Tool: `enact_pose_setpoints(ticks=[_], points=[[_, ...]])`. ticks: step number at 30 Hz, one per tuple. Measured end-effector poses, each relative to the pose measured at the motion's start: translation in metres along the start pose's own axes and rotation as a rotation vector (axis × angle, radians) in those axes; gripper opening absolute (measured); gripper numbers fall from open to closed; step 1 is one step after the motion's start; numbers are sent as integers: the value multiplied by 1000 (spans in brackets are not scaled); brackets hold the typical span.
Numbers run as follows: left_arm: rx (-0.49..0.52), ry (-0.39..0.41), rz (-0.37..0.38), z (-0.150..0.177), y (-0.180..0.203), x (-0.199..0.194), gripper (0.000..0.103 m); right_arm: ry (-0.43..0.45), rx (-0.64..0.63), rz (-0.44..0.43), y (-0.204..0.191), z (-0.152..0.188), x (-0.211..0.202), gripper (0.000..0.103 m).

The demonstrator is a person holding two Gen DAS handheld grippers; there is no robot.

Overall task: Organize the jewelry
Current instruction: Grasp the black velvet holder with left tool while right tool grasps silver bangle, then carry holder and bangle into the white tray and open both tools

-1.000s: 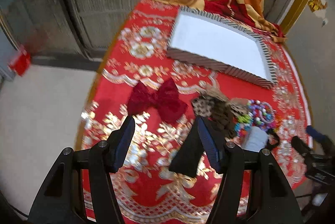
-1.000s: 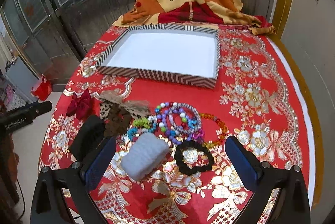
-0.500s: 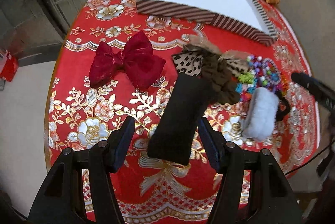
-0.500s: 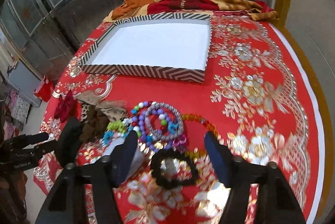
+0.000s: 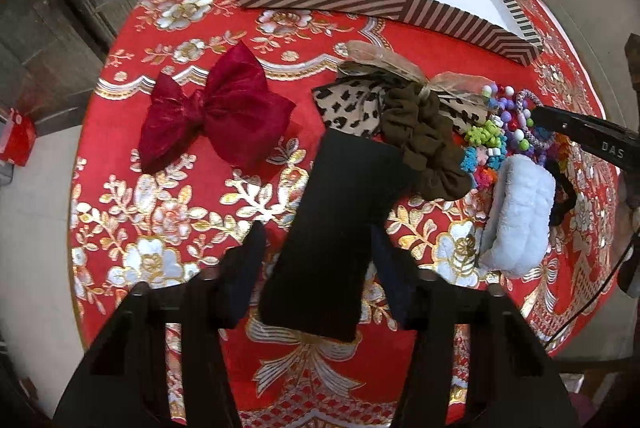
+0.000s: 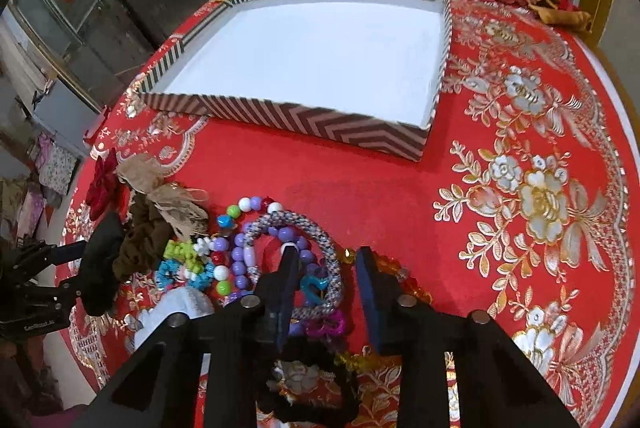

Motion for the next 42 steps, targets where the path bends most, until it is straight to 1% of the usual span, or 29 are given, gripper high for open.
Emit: enact_pose_setpoints(ticks=[1, 2, 3, 4, 5, 8, 12, 13, 15, 17, 20, 25, 31, 35, 38, 42], points=[[-6, -3, 11, 0, 0, 0, 33, 0, 4, -9, 1, 0, 1, 12], [-6, 0, 16, -1, 0, 0, 25, 7, 7, -16, 1, 0, -1, 9], [1, 9, 10, 0, 1, -2, 22, 12, 6, -18, 0, 0, -3, 7], [9, 18, 4, -1, 3, -3, 15, 17, -1, -20, -1, -1, -7, 7], [14, 21, 5, -1, 5, -6, 13, 25, -10, -17, -3, -2, -12, 7], [-1, 17, 68, -4, 7, -23, 12, 71, -10, -27, -7, -8, -34, 6], [-31, 35, 150, -17, 8, -51, 12, 124, -4, -30, -9, -18, -61, 6], [-32, 54, 166, -24, 9, -60, 12, 131, -6, -30, -10, -20, -65, 6], [-30, 86, 174, -33, 13, -72, 12, 148, -19, -14, -12, -29, -73, 6], [-27, 116, 187, -46, 19, -83, 12, 162, -13, -20, -11, -35, -82, 6], [-27, 143, 168, -61, 21, -88, 12, 180, -19, -12, -10, -46, -91, 6], [-35, 195, 131, -97, 27, -90, 12, 188, -19, 9, -7, -62, -95, 6], [-36, 233, 95, -143, 38, -78, 12, 178, -8, 15, -1, -88, -79, 6], [-35, 233, 61, -169, 44, -61, 12, 167, -2, 1, 1, -111, -61, 6], [-39, 212, 32, -182, 46, -42, 12, 149, -3, -11, 1, -126, -43, 6], [-66, 169, 13, -194, 46, -13, 12, 120, 0, -33, -1, -142, -17, 6]])
Point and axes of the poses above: each gripper's, at about its wrist camera, not at the fingertips, and x roughly the way its jaws point, y to its right, z to its underside, the point moved 5 cm from there along x, roughly the way its jaws point, and after that the axes turned 13 degrees about -x, right-handed, at the moved point
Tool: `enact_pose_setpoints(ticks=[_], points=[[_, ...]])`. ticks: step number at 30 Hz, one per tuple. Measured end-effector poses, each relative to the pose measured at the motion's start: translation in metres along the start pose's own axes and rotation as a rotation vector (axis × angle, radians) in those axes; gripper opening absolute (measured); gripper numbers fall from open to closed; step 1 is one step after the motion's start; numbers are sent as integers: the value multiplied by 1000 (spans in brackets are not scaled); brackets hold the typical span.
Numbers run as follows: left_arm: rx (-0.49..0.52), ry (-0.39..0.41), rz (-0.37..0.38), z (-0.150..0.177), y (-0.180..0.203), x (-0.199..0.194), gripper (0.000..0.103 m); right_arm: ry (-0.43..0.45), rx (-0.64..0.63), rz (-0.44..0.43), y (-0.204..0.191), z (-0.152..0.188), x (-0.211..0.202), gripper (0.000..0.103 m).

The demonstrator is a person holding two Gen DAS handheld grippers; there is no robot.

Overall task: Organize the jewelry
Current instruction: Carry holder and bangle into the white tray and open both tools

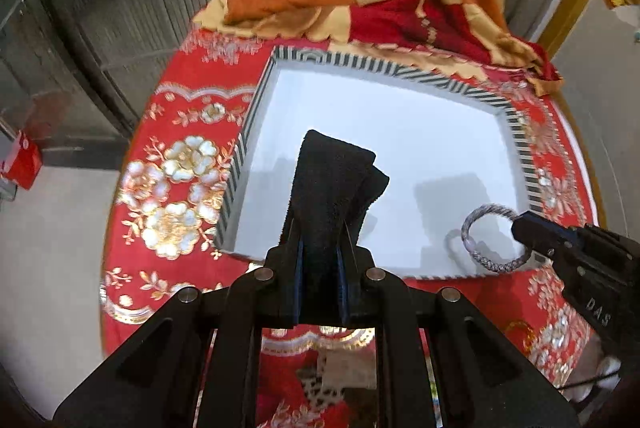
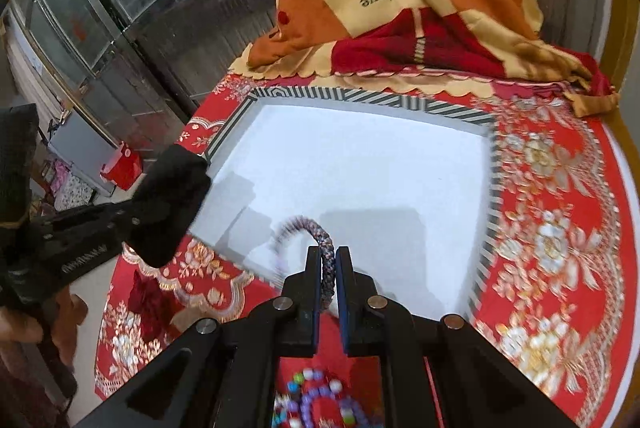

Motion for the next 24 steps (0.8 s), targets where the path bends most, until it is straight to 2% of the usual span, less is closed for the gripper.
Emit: enact_pose_setpoints(ticks=[5, 13, 18, 24], points=[[-25, -52, -32, -3, -4, 37, 12, -21, 14, -50, -3, -10, 34, 6], [-18, -81, -52, 1, -6, 56, 12, -62, 26, -91, -1, -10, 66, 6], [-33, -100, -45, 7, -8, 58, 12, -87, 41, -100, 1, 0, 78, 6], [-19, -138, -16, 37, -7, 47, 13, -113, -14, -94, -10, 20, 74, 7]])
Point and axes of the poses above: each gripper's, at about its wrist camera, not at the fingertips, and x roughly the way its jaws point, y to its right, z to its underside, the point moved 5 cm from there along x, roughly the way its jaws point, and after that the axes turned 13 degrees about -x, right-handed, at the moved point
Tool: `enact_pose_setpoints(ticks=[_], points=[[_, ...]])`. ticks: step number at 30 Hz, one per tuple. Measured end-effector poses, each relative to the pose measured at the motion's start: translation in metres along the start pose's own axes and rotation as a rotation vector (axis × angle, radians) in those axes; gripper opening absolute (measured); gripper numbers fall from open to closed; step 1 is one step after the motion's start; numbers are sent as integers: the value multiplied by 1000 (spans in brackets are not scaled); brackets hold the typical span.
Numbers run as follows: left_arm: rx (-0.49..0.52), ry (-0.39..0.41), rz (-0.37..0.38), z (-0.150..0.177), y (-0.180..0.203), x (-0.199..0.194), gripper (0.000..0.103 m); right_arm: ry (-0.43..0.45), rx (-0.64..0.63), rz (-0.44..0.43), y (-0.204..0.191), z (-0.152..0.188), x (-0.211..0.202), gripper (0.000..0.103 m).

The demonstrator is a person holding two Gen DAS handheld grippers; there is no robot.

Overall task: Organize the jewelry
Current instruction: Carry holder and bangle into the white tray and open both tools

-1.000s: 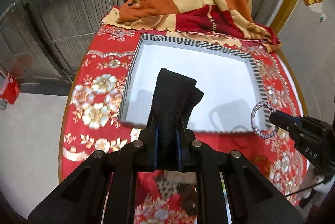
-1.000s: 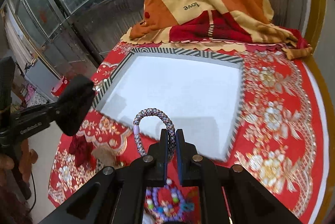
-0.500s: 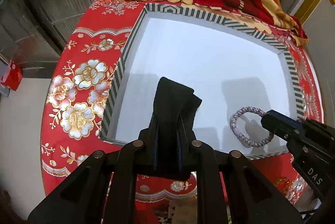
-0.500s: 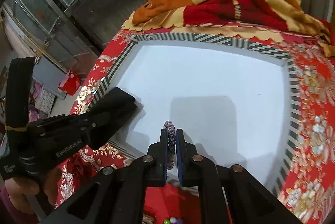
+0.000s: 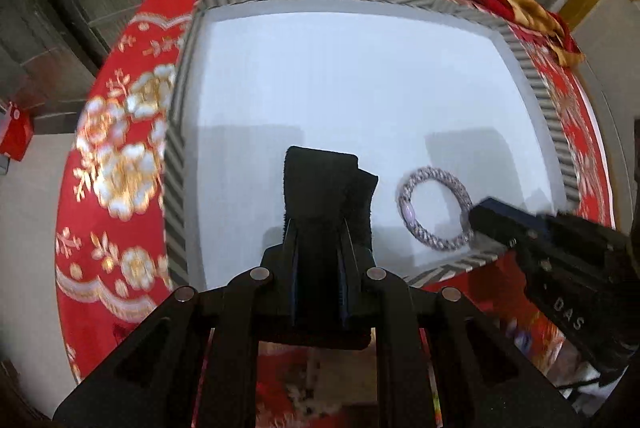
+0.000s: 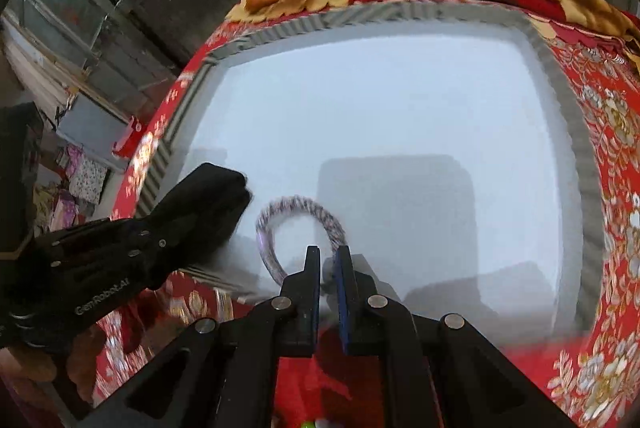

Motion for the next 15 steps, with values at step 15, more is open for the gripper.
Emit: enact_pose_setpoints(ticks=[15], points=[[-89, 17, 5, -27, -10, 4, 39, -2, -32, -18, -16, -1, -2, 9]])
Point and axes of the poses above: each gripper's, at about its wrist camera, not at the fingertips, and x roughly the way its jaws point, y to its right, z to its underside, the point moved 5 cm from there along x, roughly the way its jaws point, and after that the axes turned 13 degrees about -x, right-handed, at the moved point
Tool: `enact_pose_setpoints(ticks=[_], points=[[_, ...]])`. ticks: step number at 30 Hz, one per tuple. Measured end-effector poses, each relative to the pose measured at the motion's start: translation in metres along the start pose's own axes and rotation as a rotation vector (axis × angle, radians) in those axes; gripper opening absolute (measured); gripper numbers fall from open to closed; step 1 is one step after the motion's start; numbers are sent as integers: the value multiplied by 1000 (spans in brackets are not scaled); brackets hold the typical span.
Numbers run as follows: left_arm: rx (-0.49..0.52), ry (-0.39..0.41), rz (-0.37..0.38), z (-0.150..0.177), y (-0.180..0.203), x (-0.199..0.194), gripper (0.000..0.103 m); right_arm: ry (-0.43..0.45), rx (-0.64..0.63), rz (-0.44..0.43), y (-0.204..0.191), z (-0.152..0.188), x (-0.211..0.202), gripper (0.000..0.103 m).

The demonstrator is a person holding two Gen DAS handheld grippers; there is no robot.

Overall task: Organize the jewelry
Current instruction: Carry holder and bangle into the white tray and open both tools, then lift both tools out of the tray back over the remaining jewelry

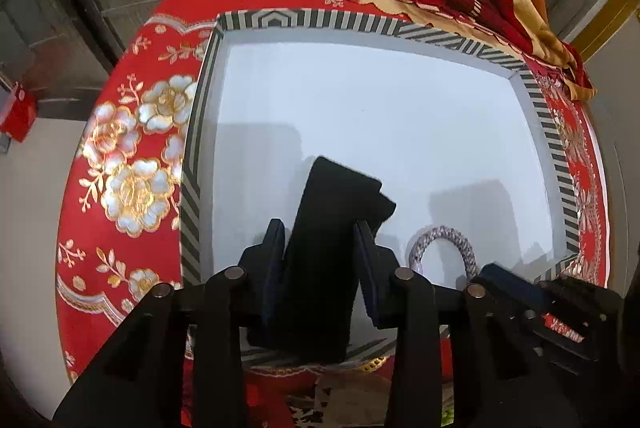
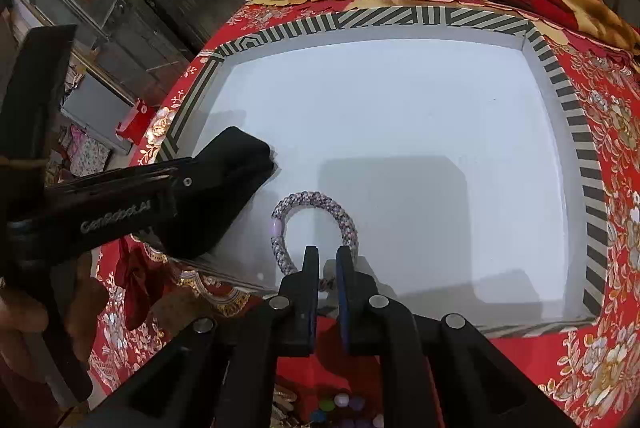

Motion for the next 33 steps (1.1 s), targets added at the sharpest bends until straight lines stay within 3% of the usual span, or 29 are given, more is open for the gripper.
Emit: enact_pose_setpoints(ticks=[2, 4, 5, 15, 23, 29, 33], points=[[-9, 2, 4, 3, -2, -2, 51, 24, 0, 13, 1, -1, -7, 13], [-16, 19, 5, 5, -4, -10, 52, 46, 9, 17, 1, -2, -16, 34], [-13, 34, -6, 6, -4, -15, 55, 62, 14, 23, 1, -2, -23, 37], [13, 167, -6, 32, -6, -77, 57, 183, -12, 155, -18, 14, -95, 37], [27, 240, 26, 62, -11, -121, 57, 234, 19, 240, -37, 47, -140, 37], [58, 276, 32, 84, -15, -144, 57, 286, 93, 243, -47, 75, -156, 37], [68, 293, 43, 97, -18, -155, 57, 275, 95, 261, -57, 90, -163, 37]])
Point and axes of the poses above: each gripper's, at about its wrist camera, not at the fingertips, and x roughly the way its jaws point, y to its right, z to its underside, the point moved 5 cm from there along x, roughly the way its jaws point, and after that the axes turned 13 degrees about -x, right-handed, at the moved point
